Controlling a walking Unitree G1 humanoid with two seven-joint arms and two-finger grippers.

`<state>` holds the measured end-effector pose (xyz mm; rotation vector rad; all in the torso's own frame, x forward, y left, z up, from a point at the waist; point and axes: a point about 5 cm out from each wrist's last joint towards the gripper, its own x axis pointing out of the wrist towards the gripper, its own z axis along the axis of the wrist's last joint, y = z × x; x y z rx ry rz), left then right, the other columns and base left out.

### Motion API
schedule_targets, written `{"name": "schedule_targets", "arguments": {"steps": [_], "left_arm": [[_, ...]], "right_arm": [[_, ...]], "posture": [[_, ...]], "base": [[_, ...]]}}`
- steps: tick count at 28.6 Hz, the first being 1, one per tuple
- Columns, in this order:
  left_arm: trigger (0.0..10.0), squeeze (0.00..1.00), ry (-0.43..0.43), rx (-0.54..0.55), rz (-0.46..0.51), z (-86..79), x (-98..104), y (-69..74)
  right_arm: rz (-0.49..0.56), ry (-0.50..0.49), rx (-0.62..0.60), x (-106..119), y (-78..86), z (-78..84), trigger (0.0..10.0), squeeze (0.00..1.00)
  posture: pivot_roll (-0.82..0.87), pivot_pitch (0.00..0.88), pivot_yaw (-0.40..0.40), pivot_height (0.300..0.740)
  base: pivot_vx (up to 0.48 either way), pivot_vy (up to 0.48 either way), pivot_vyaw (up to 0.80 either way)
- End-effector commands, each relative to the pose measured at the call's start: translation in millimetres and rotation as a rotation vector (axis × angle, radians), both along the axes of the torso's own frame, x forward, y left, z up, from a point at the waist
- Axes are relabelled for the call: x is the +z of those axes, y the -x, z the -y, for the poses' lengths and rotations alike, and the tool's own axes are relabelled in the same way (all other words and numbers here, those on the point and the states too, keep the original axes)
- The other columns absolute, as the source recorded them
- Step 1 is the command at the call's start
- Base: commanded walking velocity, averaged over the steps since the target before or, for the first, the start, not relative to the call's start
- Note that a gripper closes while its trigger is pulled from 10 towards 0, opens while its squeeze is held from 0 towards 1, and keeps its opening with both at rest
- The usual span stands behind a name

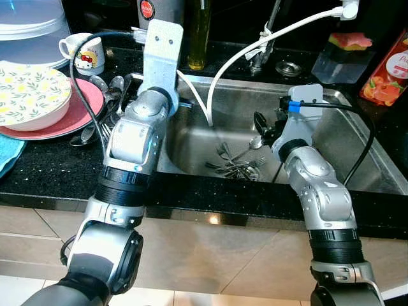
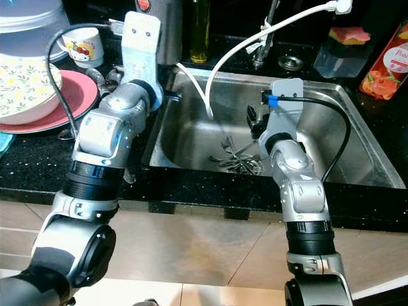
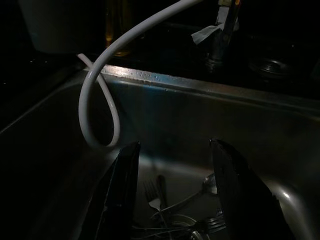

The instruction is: Kitchen organization

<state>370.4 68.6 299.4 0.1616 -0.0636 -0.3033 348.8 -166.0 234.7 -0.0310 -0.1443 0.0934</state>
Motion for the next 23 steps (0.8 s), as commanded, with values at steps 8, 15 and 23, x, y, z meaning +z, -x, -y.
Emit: {"name": "schedule_targets", "arguments": {"steps": [8,15,23], "left_arm": [[10.0,0.0,-0.136,-0.296,-0.028,37.5,-18,-0.8],[10.0,0.0,-0.108,-0.504,-0.152,57.7,-50,-6.8],[10.0,1.0,-0.106,-0.545,-0.153,61.1,-62,-8.7]], "right_arm": [[0.008,-0.014,-0.267,9,-1.6,53.1,10.0,0.0],[0.016,-0.023,-0.35,9,3.3,68.9,10.0,0.0],[0.04,-0.02,-0.314,13,2.2,57.2,10.0,0.0]], "posture": [[0.18,0.064,-0.046,0.74],[0.15,0.047,-0.035,0.74],[0.14,0.038,-0.044,0.74]], "base": [[0.0,0.0,0.0],[0.0,0.0,0.0],[0.0,0.0,0.0]]}}
